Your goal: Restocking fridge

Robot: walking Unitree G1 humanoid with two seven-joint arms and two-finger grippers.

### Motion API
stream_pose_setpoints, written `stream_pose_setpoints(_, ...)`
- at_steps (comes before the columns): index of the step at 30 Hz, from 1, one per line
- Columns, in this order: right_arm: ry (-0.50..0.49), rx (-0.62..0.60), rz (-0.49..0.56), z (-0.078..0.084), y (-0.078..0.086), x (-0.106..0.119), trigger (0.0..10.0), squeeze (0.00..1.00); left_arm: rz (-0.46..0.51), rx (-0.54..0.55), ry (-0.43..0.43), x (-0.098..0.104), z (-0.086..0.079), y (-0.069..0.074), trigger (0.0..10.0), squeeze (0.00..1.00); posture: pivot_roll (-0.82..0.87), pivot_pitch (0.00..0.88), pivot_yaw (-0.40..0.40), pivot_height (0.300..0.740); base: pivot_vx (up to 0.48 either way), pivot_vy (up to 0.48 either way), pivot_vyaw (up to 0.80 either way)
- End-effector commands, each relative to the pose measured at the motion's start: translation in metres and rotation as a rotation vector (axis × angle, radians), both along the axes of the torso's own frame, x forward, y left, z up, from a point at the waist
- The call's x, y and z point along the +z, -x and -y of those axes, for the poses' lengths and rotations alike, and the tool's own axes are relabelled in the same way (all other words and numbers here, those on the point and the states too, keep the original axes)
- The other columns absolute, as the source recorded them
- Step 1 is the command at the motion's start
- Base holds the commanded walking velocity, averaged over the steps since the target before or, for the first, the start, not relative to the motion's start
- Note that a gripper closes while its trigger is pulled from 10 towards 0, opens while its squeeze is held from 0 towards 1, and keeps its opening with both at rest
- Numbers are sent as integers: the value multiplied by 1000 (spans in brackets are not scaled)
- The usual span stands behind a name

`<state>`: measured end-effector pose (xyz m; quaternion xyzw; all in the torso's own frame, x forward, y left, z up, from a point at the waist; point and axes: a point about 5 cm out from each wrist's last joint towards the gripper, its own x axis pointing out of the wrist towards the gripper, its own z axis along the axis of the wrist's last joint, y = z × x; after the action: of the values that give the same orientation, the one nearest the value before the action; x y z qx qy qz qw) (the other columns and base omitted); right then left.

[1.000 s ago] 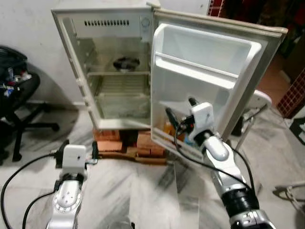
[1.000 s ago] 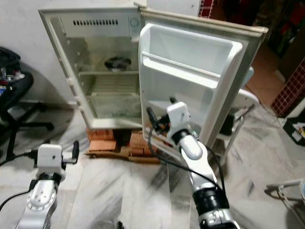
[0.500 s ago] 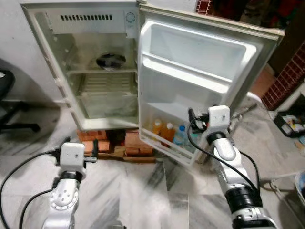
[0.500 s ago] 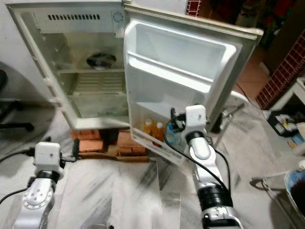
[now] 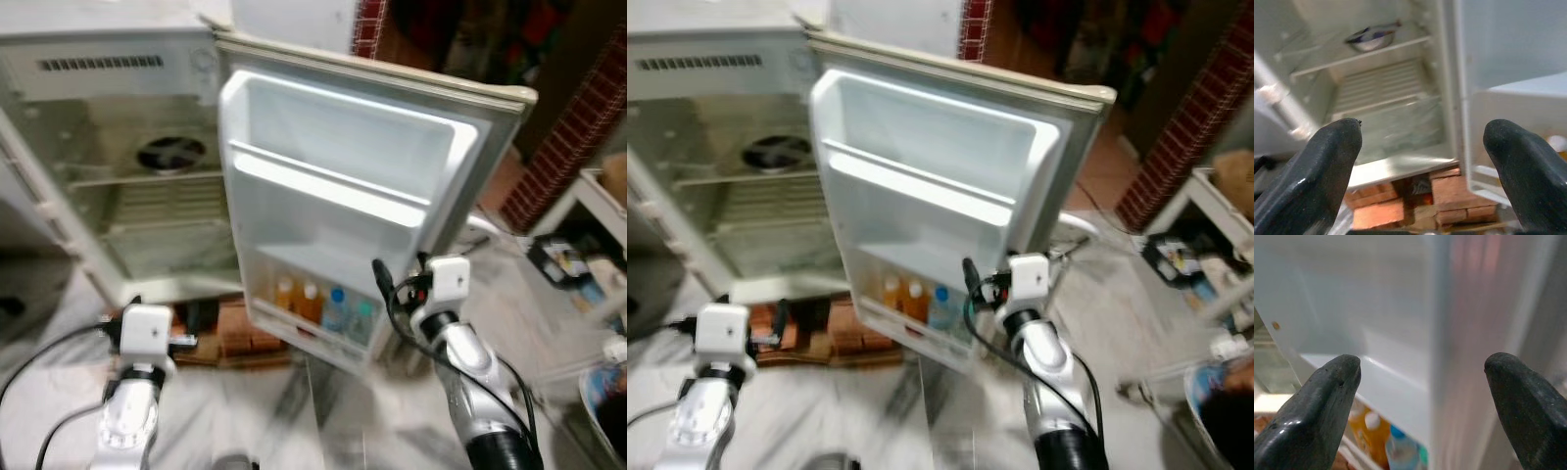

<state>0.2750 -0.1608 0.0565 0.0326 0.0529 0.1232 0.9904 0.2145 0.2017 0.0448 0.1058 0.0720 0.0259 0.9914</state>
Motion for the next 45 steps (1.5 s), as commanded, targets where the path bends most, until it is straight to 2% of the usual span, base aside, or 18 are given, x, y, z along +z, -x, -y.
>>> stream_pose_setpoints(1,4,-19,-20,6,1,-3,10000,0,-6,-20,14,0,5,2,10000,0,61,31,-15,735,0,0,0)
stream_pose_setpoints(3,-2,-77,-35,12,-1,-5,10000,0,-4,-42,18,1,7,2,10000,0,62,33,-10,735,0,-139,0)
stream_pose_setpoints(11,-13,-56,-32,10,0,-5,10000,0,-2,-48,19,2,7,1,10000,0,56,40,-1,735,0,-335,0)
stream_pose_setpoints(14,31,-72,-27,13,-4,-5,10000,0,-1,-50,23,3,10,1,10000,0,58,44,-5,735,0,-359,0)
stream_pose_setpoints(17,17,-86,-15,15,-7,-2,10000,0,-10,-49,27,1,9,3,10000,0,63,45,-9,735,0,-360,0)
stream_pose_setpoints(24,22,-53,4,9,-10,2,10000,0,-24,-31,30,-3,7,6,10000,0,65,44,-12,735,0,-239,0)
stream_pose_setpoints(28,50,-2,51,2,-18,10,10000,0,-32,-11,21,-4,6,5,10000,0,67,47,-10,735,0,0,573)
stream_pose_setpoints(36,19,-43,88,-8,-39,25,10000,0,-70,41,37,-12,-4,10,10000,0,73,51,-4,735,0,0,768)
stream_pose_setpoints(38,42,-74,94,-13,-47,30,10000,0,-93,41,29,-16,-4,14,10000,0,76,51,-3,735,0,0,353)
stream_pose_setpoints(42,2,-101,76,-18,-55,34,10000,0,-101,40,25,-18,-3,14,10000,0,79,51,-3,735,0,0,0)
stream_pose_setpoints(45,-45,-89,60,-30,-65,40,10000,0,-116,36,16,-20,-2,13,10000,0,82,49,-4,735,0,0,0)
